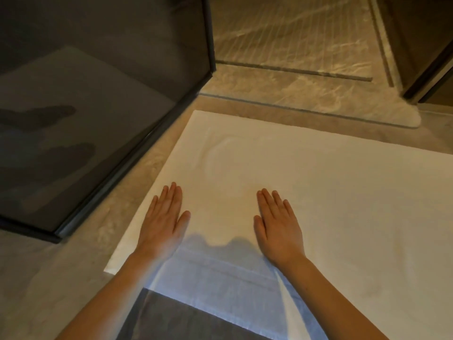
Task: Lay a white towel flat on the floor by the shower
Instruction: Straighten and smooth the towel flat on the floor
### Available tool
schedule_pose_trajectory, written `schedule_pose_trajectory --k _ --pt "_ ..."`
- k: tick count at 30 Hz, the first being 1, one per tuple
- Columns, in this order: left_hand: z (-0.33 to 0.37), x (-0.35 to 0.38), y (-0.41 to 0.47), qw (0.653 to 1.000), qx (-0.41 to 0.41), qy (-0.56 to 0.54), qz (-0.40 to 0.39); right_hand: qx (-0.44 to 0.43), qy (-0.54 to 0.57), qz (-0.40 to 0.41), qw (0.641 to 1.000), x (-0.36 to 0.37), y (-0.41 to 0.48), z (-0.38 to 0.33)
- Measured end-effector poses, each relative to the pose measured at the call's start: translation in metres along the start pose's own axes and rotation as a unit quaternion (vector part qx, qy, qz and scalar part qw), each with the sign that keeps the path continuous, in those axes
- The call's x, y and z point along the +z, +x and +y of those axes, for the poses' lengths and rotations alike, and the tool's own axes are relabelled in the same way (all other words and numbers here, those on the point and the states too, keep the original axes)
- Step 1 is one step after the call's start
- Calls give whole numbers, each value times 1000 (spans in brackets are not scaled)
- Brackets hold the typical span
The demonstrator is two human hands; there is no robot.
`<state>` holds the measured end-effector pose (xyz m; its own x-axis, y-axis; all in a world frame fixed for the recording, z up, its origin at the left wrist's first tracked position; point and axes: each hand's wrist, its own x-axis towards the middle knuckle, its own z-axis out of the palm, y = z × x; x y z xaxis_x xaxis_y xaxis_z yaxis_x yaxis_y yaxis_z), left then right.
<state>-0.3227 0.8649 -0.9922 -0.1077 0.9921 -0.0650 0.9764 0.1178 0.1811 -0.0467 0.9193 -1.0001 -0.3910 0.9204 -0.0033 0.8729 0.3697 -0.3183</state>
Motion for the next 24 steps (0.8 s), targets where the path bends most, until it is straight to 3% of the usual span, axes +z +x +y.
schedule_pose_trajectory --k 4,7,13,17,19,24 --pt "65 6 43 991 132 4 2 8 28 21 999 -5 29 -9" --pt "78 15 70 987 157 19 -17 12 18 20 1000 -13 66 -11" --pt "20 5 123 1000 -26 -5 -2 29 -11 -3 1000 -5 80 7" --pt "70 4 153 989 145 -4 8 29 -25 13 999 2 83 8" --pt "84 11 162 983 183 8 -11 27 -25 17 999 3 83 9" --pt "49 3 192 1000 -5 -2 -5 25 -13 26 999 5 83 10"
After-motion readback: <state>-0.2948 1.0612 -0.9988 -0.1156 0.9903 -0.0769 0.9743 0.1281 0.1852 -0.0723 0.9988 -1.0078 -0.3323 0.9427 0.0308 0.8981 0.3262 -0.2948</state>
